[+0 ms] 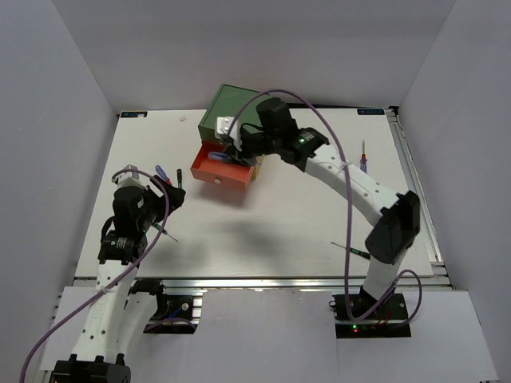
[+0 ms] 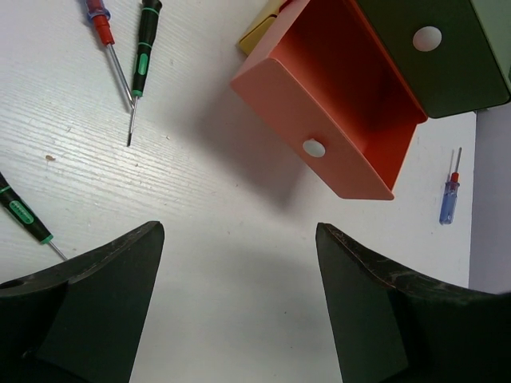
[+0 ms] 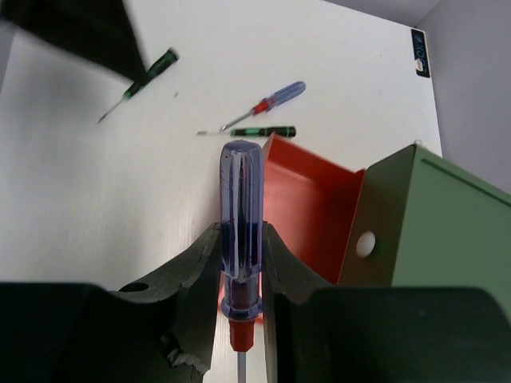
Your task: Sort the tools into containers
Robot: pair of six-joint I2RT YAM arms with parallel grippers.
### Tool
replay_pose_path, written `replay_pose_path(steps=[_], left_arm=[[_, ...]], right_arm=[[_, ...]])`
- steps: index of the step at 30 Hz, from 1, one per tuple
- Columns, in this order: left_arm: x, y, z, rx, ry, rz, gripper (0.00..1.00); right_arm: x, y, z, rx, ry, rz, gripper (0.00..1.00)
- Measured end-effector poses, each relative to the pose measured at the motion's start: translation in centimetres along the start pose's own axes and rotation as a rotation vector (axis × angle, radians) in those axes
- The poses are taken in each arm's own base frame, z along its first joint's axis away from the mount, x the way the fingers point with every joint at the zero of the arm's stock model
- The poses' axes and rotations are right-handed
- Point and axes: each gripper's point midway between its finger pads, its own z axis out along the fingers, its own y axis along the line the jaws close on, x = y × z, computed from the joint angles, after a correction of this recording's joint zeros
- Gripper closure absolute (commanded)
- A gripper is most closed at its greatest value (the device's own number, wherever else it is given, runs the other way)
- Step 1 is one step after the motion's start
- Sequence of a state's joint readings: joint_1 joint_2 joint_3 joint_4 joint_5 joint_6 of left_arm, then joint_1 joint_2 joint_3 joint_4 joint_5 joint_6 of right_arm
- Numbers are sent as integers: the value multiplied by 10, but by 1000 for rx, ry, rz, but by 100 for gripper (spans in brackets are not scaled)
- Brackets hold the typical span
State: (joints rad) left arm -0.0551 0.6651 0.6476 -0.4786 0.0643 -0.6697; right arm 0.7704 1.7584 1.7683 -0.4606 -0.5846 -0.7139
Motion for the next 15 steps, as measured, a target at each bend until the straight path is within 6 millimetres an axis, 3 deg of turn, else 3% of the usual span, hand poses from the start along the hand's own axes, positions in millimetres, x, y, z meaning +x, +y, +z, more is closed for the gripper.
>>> replay_pose_path(steps=[3,6,9,11,15], left_arm=[[-1,0,-6,0,-13,-1,12],[-3,0,-13,3,-33,-4,12],[-5,0,-20,6,-51,-8,12],[-5,1,-23,5,-56,-9,12],[-2,3,-25,-2,-50,-10,12]], right_arm=[[-2,-25,32,69,-26,71,100],[20,-43,59,128,-11,149,100],[50,-49,80,162,30,213,100],[65,-53,88,187,51,239,99],[73,-61,91,236,53,240,96]])
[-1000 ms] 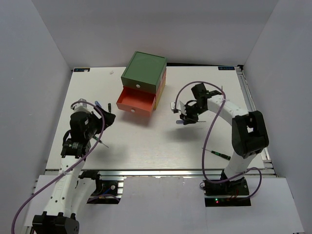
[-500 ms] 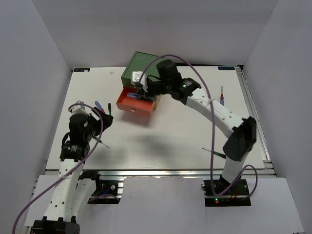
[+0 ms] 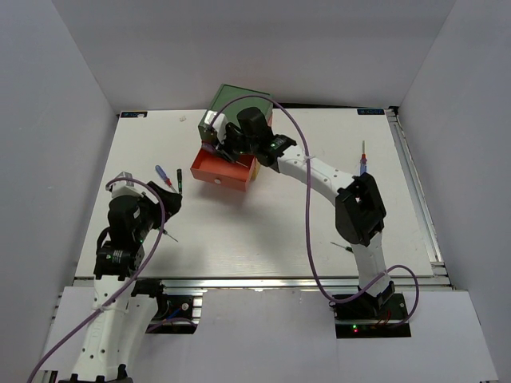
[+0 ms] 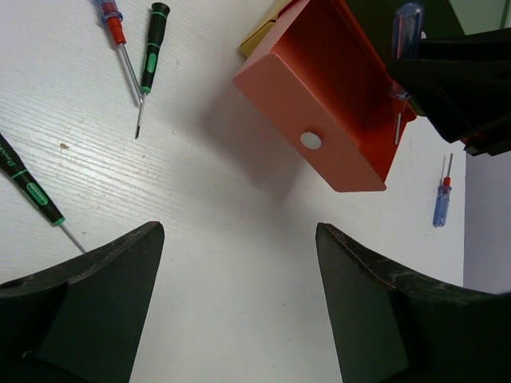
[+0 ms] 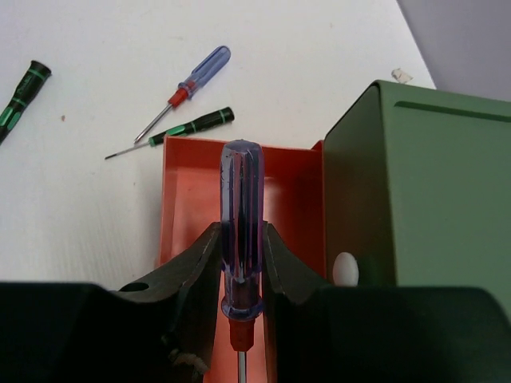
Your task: Sort the tools into containers
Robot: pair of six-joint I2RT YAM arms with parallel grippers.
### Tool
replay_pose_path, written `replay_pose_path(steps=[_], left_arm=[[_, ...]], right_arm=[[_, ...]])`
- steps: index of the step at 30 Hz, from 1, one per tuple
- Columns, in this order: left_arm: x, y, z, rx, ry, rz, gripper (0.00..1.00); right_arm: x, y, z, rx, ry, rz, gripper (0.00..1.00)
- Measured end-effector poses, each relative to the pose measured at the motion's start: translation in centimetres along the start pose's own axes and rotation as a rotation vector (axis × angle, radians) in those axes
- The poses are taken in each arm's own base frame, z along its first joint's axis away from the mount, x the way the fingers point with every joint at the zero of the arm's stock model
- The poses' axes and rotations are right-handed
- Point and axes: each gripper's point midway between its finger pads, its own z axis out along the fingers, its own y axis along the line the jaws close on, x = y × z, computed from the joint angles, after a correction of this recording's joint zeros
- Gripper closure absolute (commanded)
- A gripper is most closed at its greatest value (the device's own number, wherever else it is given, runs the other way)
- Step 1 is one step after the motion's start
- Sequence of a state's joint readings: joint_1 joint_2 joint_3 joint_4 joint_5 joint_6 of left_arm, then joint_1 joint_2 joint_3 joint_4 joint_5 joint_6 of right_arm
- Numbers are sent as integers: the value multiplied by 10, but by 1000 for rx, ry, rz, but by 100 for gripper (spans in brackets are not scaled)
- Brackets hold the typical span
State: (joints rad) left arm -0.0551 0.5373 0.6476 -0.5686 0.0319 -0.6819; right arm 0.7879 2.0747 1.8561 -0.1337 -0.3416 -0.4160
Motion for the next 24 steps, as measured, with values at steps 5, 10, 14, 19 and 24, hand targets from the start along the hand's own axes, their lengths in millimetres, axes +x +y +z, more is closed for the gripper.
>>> replay_pose_path(steps=[5,10,14,19,24], left_arm=[[1,2,0,-9,6,0,12],[2,3,1,-14,7,-3,12],[4,4,4,-26,21,-12,13],[11,14,16,-80,62,-20,15],[14,24,32,-159,108,-18,16]], right_arm=[[-4,-8,4,46,-33,-15,89],[14,-3,10,58,-16,5,56],[35,6,12,49,24,35,44],[45,13,12,34,45,48,42],[19,20,-5,-10,6,36,42]])
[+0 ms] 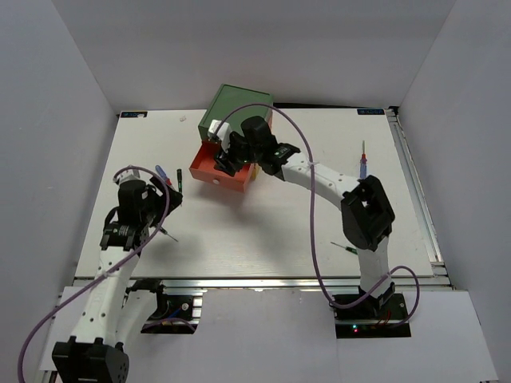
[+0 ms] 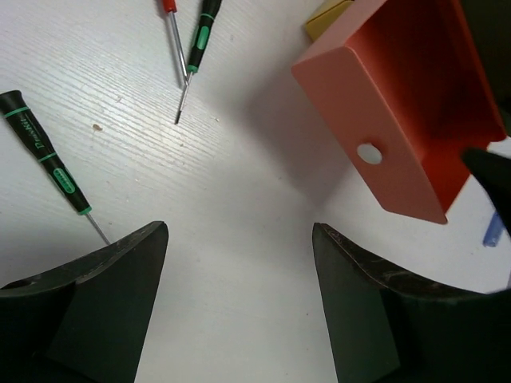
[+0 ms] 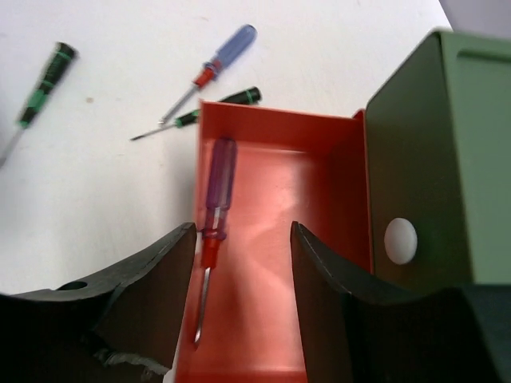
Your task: Sort the tools into containers
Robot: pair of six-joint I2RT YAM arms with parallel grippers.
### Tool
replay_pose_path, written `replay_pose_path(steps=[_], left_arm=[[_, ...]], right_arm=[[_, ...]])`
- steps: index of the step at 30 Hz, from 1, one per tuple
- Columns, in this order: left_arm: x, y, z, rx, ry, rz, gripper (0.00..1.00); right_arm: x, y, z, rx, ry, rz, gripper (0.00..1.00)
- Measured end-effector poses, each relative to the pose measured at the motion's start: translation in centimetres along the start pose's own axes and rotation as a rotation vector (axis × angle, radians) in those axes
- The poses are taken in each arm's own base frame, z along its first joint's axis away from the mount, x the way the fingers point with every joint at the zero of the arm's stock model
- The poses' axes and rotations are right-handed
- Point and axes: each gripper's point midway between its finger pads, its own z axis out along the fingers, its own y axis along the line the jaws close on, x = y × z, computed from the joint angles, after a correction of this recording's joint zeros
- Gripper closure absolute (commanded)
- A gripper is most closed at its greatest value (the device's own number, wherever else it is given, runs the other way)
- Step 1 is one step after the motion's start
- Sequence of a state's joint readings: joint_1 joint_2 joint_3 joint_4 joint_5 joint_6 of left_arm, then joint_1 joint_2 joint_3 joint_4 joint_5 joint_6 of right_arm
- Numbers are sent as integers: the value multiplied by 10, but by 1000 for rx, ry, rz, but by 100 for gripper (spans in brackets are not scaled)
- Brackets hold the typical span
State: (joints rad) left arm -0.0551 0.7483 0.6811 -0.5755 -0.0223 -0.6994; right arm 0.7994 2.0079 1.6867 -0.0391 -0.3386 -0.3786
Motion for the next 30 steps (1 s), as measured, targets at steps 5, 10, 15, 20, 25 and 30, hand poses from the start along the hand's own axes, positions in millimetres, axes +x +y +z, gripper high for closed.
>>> replay_pose_path(steps=[5,10,15,20,25,30], left_arm=[[-7,0,21,-71,43,3,17],[-16,6,50,-173,83,1,18],[-33,21,88,-286,120,-35,18],[-50,42,123,-369,153,-81,18],[-57,53,169,-405,202,-92,19],[-55,63,206,-431,255,-86,22]], right_arm=[[-45,23,-46,-132,-70,-80,36],[-91,26,-109,-180,-177,-174,31],[-71,-12,-168,-98,-170,-151,27],[-2,-50,-202,-5,-67,-44,26],[75,-60,-229,43,46,108,26],[118,-70,-252,100,96,203,26]])
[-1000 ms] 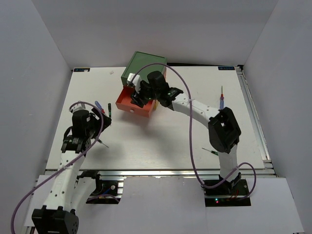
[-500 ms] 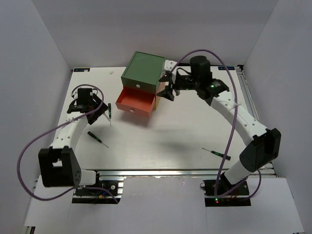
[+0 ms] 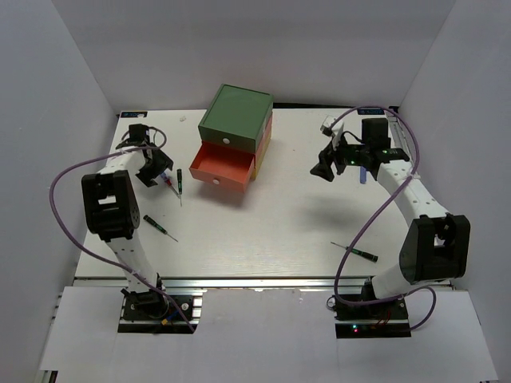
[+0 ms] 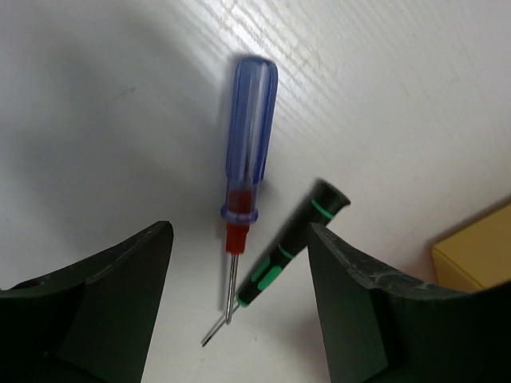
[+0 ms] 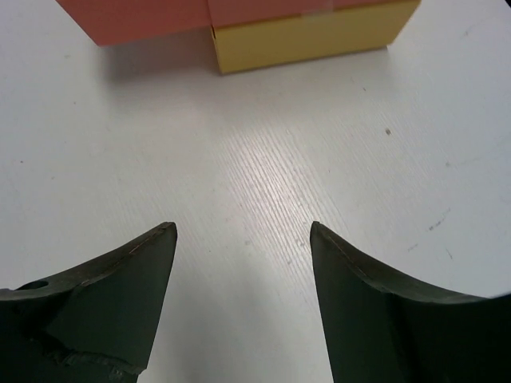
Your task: Sort the tools into containers
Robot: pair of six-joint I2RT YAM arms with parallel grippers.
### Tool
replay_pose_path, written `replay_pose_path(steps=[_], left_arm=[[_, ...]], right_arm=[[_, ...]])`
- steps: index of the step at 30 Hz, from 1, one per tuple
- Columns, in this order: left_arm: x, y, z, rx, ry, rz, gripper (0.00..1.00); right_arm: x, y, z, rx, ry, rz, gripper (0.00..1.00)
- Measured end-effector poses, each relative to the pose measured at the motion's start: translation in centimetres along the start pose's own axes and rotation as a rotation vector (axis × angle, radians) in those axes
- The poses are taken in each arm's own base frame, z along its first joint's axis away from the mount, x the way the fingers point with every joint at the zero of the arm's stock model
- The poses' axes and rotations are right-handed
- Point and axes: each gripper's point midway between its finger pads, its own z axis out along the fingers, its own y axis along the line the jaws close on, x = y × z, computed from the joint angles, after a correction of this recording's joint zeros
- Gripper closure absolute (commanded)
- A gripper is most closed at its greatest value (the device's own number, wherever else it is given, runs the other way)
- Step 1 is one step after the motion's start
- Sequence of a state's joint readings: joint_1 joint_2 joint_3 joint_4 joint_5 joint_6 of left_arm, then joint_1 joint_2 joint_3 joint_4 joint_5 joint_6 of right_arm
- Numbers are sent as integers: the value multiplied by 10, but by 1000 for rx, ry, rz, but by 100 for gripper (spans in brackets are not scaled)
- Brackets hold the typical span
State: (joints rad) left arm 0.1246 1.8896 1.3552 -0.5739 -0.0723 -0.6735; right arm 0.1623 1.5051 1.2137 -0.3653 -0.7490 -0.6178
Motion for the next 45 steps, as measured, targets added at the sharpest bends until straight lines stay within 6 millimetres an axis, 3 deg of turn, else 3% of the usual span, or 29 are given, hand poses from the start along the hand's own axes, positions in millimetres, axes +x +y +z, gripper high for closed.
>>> replay_pose_path(steps=[5,17,19,27,31,36,39,41,45], left_arm=[[-7,0,24,-26,22,7,26],[-19,8,44,-102,26,74,39],[-19,10,44,-111,25,87,50],[-19,22,43,-149,7,124,68],[-15,27,40,-158,0,131,87],[-1,44,25,-180,25,127,100],[2,45,4,-155,22,103,100],[0,39,-16,-106,-4,66,100],[-6,19,-74,48,-87,-25,100]], right_arm=[[16,-6,-11,29,11,37,26],[23,-12,-18,47,13,58,26],[23,-13,-18,49,13,59,26],[27,-13,-20,53,16,66,27],[28,-12,-21,54,17,68,27],[25,-12,-22,57,12,60,27],[22,-11,-25,61,6,48,27],[20,-11,-25,62,3,44,27],[21,-9,-26,60,3,40,27]])
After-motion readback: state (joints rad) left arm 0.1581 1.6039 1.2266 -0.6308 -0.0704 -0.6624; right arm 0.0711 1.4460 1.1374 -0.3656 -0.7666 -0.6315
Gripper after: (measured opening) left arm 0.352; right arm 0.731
